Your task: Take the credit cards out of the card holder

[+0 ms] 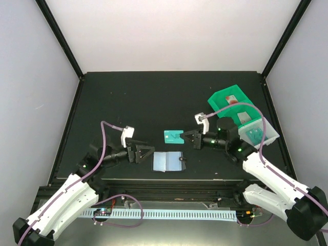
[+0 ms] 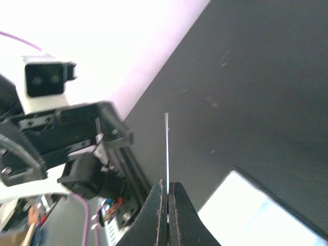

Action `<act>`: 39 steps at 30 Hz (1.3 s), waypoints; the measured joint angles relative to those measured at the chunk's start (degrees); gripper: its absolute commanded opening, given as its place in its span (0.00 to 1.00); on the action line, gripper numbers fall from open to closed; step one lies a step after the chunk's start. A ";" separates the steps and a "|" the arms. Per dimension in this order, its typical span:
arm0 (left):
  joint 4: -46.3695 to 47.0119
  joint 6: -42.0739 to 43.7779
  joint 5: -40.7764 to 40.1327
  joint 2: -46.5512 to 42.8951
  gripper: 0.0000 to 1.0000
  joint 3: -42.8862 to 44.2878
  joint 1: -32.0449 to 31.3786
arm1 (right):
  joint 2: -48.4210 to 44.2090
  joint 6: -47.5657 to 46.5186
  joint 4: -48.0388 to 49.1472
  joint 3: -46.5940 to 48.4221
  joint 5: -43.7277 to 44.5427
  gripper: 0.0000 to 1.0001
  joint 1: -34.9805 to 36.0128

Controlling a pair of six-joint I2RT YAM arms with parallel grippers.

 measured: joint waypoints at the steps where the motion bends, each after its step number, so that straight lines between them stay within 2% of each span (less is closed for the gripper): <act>1: -1.09 0.59 -0.44 0.22 0.99 0.42 0.00 | -0.59 0.00 -0.70 -0.17 -0.02 0.01 -1.88; 10: -8.76 8.63 -2.23 5.16 0.99 6.49 0.00 | -3.87 -0.96 -8.96 -0.24 1.62 0.01 -15.50; 19: -15.45 16.50 -0.87 13.55 0.99 10.97 0.00 | -5.62 -3.82 -17.14 -0.24 6.23 0.01 -33.14; 27: -18.86 21.05 -0.63 14.75 0.99 11.96 0.24 | -7.10 -6.34 -26.40 0.81 9.99 0.01 -50.14; 32: -20.70 22.99 -0.42 15.52 0.99 13.16 0.39 | -8.35 -8.22 -32.02 6.23 16.46 0.01 -53.81; 39: -21.68 24.52 -0.37 16.39 0.99 13.90 0.87 | -3.48 -9.46 -35.71 9.53 21.55 0.01 -58.97</act>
